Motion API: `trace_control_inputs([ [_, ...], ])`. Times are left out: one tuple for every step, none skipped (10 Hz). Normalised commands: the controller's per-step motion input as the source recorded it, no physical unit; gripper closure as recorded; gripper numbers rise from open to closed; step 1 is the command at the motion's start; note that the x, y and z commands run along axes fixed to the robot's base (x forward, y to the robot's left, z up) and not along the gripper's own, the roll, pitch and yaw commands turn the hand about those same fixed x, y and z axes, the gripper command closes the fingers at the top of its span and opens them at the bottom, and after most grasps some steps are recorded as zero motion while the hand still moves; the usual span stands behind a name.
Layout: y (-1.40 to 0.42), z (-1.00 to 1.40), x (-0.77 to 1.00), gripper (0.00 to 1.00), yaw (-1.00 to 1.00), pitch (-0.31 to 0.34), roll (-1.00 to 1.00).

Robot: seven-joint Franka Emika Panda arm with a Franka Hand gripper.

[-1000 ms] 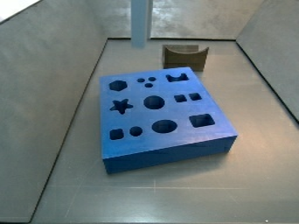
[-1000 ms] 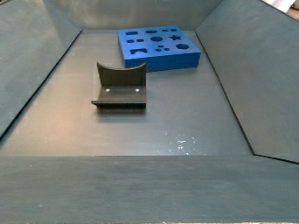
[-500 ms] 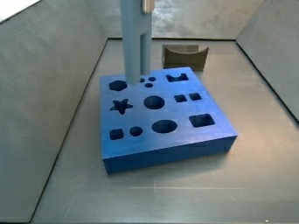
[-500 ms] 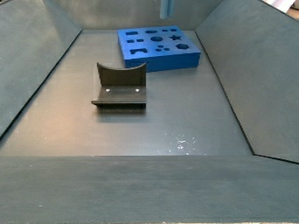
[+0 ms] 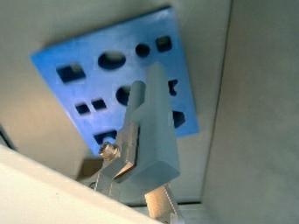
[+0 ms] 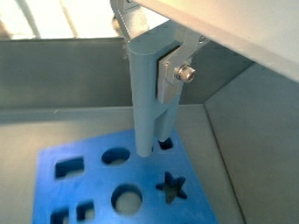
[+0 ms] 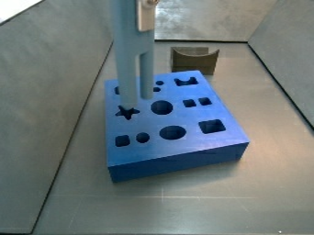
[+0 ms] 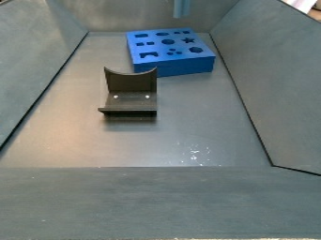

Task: Pick up the square-circle object. Move up. Rotate the square-circle object. Place the square-circle object on the fixture. Regrasp the square-circle object. Move to above the board. Insert the square-circle object.
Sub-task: Insert the square-circle object.

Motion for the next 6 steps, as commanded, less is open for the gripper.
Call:
trace_control_inputs([
  [-0.16, -0.26, 0.00, 1.00, -0.95, 0.000, 0.04],
  [0.00, -0.40, 0.00, 1.00, -1.00, -0.026, 0.05],
  [0.00, -0.48, 0.00, 1.00, -1.00, -0.047, 0.08],
  [0.00, -0.47, 0.00, 1.00, -1.00, -0.046, 0.07],
  [0.00, -0.44, 0.00, 1.00, -1.00, -0.019, 0.06],
  [-0.02, -0.36, 0.16, 1.00, -0.88, -0.036, 0.03],
])
